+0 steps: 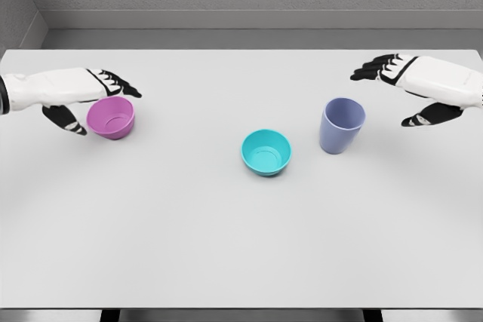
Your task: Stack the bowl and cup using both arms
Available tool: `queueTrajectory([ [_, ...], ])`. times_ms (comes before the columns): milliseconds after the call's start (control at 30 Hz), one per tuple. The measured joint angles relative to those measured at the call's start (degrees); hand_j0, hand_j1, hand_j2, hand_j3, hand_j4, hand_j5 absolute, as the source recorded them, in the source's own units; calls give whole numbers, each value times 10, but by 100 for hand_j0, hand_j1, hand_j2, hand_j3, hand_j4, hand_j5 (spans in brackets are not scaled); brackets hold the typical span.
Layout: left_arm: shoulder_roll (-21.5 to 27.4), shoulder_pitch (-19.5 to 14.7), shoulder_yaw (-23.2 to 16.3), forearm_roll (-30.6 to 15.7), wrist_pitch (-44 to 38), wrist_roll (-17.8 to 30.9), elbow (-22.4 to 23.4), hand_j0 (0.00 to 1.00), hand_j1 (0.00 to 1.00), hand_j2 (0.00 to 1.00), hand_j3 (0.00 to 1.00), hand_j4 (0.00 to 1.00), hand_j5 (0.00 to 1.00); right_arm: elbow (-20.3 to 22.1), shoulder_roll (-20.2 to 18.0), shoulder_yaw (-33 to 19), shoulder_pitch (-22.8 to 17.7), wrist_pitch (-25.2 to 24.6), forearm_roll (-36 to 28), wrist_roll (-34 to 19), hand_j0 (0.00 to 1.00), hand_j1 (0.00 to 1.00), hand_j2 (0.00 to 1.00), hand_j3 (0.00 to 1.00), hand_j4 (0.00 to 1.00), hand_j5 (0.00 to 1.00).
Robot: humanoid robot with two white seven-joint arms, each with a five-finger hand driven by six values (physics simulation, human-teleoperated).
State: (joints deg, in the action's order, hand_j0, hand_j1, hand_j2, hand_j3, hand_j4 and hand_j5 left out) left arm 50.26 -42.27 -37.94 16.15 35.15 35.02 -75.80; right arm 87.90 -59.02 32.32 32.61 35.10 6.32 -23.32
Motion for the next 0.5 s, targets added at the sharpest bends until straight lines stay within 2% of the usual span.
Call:
queueTrajectory([
  [33,0,-3,-3,1,0,0,2,100,100,100,100,100,100,-2,0,5,1,0,-3,-7,100,100,100,100,100,100],
  [133,1,-42,-29,0,-1,0,13,100,100,100,100,100,100,-6,-1,17,14,0,-14,-37,100,100,100,100,100,100],
  [333,-1,-42,-62,1,0,0,30,100,100,100,100,100,100,-13,-1,26,33,0,-52,-98,100,100,100,100,100,100],
  [500,-4,-42,-69,1,0,0,36,100,100,100,100,100,100,-27,1,36,48,0,-76,-113,100,100,100,100,100,100],
])
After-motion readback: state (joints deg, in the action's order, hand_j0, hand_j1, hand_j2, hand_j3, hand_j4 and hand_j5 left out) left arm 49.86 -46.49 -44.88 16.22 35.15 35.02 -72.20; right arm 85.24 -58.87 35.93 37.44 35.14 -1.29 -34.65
